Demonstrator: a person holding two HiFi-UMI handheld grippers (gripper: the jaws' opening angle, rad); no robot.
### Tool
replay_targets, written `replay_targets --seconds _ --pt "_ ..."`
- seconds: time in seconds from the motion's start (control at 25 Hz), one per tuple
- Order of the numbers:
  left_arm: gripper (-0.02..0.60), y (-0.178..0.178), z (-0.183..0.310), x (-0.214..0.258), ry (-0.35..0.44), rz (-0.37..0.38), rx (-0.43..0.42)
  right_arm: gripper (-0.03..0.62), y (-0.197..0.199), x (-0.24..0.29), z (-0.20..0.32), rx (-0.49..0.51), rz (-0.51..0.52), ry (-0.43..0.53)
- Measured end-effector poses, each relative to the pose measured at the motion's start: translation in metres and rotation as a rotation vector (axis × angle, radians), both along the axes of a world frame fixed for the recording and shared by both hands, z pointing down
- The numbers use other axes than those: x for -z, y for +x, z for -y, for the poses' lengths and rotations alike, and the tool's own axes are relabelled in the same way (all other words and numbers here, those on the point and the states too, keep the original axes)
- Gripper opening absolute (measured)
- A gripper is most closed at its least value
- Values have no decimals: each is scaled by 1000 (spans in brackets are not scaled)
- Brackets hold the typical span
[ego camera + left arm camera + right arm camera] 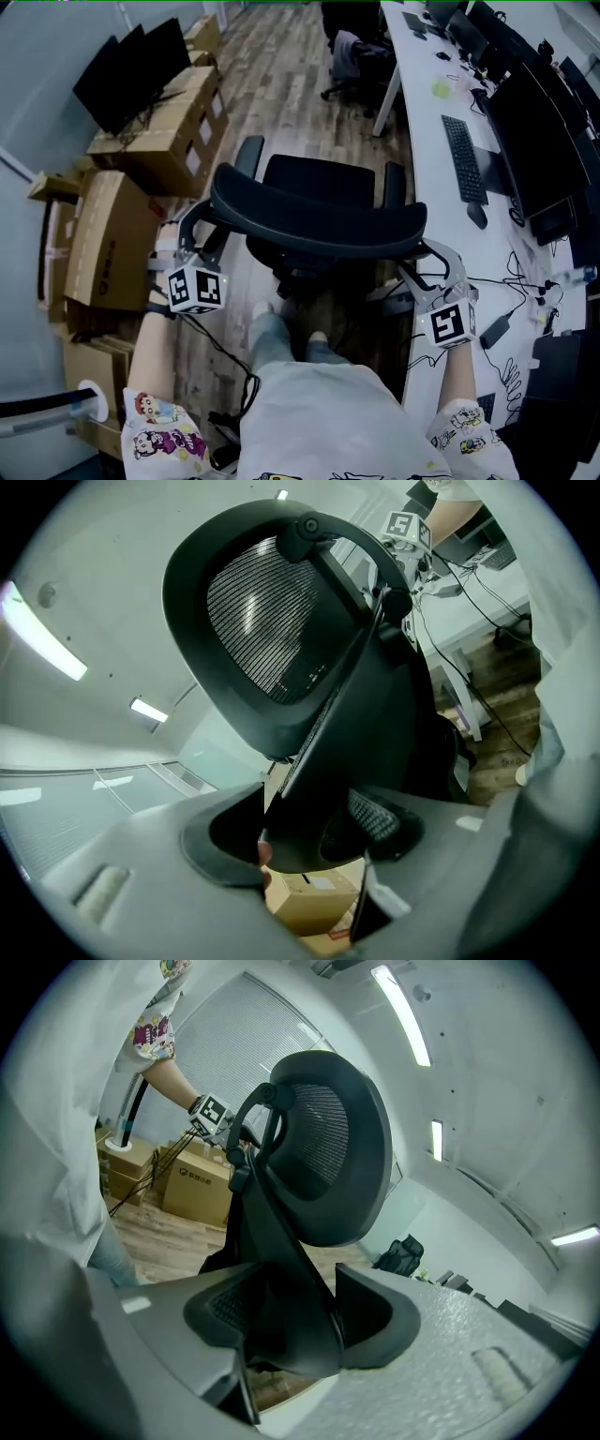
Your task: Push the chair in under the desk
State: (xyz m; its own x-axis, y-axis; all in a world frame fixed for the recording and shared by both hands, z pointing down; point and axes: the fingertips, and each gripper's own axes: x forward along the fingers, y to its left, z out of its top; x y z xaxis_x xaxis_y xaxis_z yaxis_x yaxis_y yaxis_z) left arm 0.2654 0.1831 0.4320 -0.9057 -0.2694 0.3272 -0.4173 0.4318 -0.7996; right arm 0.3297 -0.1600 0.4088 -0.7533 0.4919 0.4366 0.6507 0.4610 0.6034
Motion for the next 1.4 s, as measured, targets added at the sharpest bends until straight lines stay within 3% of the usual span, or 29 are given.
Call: replay_targets --seconds 0.76,1.4 --pt "275 -120 -17 -2 1 32 -185 229 -82 -6 -26 -189 23 11" --pt "275 -194 -29 -2 15 51 -260 224 -138 -9 -47 -237 0 -4"
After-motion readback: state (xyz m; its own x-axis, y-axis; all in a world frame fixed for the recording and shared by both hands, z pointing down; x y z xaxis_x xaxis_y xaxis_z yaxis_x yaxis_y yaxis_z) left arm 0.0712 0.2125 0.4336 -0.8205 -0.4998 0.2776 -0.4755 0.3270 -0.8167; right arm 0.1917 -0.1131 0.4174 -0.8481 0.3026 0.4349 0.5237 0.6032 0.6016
